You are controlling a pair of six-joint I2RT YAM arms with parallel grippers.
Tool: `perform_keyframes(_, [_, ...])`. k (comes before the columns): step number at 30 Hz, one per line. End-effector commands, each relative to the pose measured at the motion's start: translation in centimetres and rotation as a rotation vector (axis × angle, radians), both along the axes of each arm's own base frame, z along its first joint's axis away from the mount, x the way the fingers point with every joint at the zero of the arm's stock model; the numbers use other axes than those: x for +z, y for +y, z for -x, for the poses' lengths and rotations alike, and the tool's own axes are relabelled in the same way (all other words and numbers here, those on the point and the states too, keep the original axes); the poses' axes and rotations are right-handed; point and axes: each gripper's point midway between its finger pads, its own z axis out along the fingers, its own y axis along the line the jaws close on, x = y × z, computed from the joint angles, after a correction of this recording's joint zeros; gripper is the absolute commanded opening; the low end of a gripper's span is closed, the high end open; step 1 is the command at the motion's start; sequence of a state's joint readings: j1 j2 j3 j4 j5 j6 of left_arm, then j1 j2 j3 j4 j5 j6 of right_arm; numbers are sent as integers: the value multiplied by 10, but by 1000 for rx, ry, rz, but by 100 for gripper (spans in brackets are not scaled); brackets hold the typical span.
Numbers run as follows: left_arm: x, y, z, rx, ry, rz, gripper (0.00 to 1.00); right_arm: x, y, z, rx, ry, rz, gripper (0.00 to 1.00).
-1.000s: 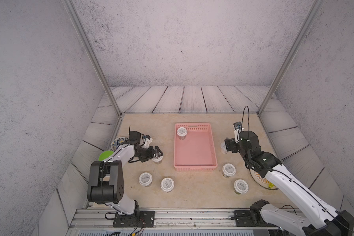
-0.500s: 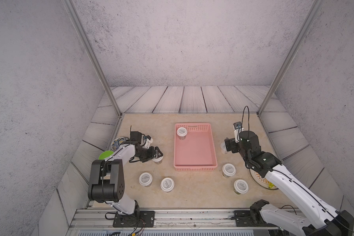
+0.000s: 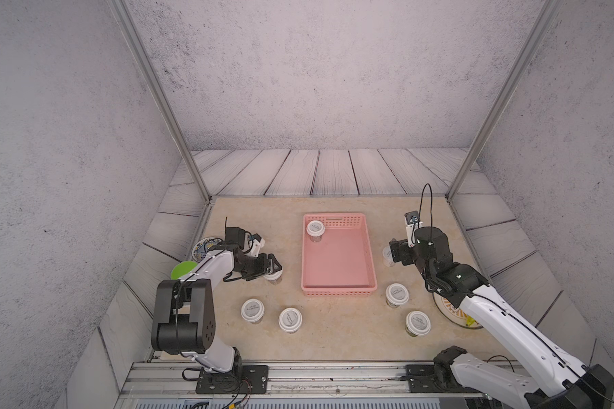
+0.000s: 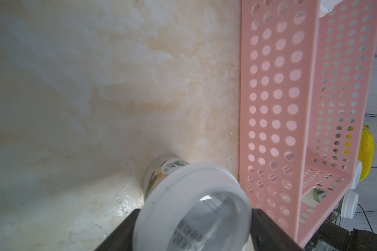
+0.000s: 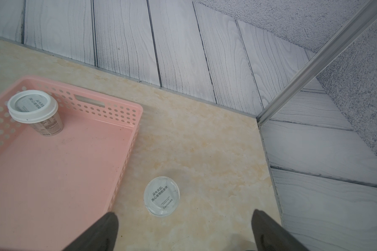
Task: Put the yogurt in the basket
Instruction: Pick up the yogurt from the center of the board.
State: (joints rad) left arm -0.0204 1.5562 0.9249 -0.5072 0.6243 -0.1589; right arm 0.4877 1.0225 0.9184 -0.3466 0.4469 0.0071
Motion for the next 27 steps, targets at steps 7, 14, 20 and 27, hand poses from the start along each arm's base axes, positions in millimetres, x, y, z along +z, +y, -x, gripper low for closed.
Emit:
perform_keyframes(7, [18, -2, -3, -12, -41, -3, 75, -1, -1, 0, -5, -1, 3, 100])
perform_keyframes(14, [32, 0, -6, -14, -62, -24, 73, -2, -1, 0, -5, 0, 5, 100])
perform_keyframes(20, [62, 1, -12, -6, -100, -26, 71, -3, 1, -1, 1, 2, 0, 100])
perform_keyframes(27, [94, -7, -22, -13, -88, 8, 65, -3, 1, -1, 3, 5, -2, 100])
